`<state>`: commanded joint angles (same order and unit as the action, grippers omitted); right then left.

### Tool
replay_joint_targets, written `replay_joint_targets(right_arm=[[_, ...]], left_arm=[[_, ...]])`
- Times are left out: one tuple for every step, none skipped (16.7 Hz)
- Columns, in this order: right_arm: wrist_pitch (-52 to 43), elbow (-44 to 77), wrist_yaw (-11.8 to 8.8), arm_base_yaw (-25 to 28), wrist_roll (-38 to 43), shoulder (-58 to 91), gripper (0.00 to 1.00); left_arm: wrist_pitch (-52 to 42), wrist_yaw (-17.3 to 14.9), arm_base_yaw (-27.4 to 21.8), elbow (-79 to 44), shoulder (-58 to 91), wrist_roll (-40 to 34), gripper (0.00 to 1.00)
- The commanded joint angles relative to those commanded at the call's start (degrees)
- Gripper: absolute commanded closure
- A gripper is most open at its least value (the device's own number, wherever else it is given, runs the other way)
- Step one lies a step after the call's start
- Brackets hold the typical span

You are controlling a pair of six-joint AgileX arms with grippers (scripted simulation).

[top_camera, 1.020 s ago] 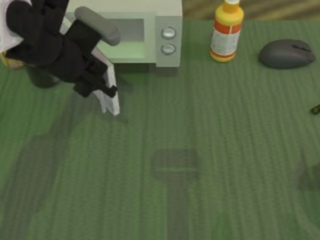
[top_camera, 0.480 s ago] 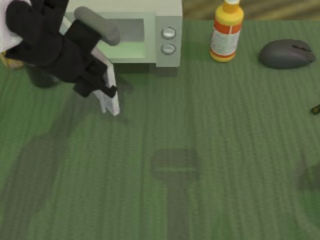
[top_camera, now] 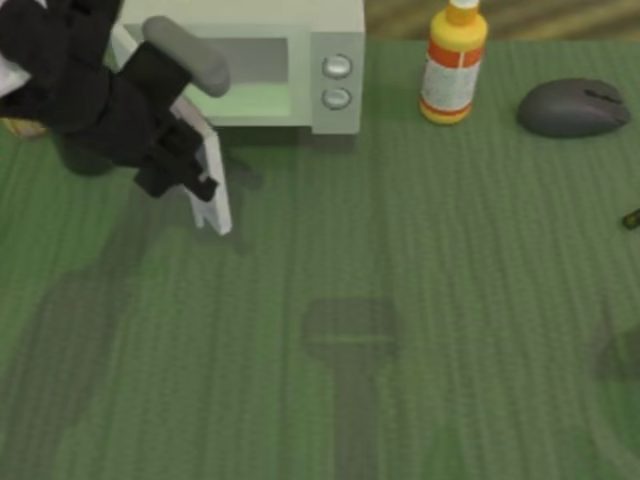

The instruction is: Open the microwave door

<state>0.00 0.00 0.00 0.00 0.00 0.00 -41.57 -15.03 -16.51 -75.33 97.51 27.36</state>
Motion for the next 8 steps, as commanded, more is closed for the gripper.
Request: replay_joint_targets(right_arm=[[0.0,0.0,0.0,0.0,0.0,0.0,0.0],[0.0,0.0,0.0,0.0,0.0,0.0,0.0],[0.0,0.0,0.0,0.0,0.0,0.0,0.0],[0.0,0.0,0.0,0.0,0.0,0.0,0.0],[0.0,0.0,0.0,0.0,0.0,0.0,0.0],[0.0,0.0,0.0,0.0,0.0,0.0,0.0],[0.0,0.0,0.0,0.0,0.0,0.0,0.0],[0.0,0.0,0.0,0.0,0.0,0.0,0.0]], left_arm=[[-0.51,-0.72,0.69,0.22,-0.14,1.61,1.0],[-0.96,-1.42,1.35,0.42,-0.34,3.16,1.0],[-1.3,-2.05,1.93,0.58,-0.58,4.52,1.0],[-1.51,-2.55,2.38,0.65,-0.83,5.55,1.0],[-1.59,-2.83,2.62,0.68,-0.99,6.1,1.0],[-1.6,-2.86,2.64,0.68,-1.01,6.16,1.0],[-1.6,-2.86,2.64,0.68,-1.01,6.16,1.0],[-1.6,-2.86,2.64,0.68,-1.01,6.16,1.0]])
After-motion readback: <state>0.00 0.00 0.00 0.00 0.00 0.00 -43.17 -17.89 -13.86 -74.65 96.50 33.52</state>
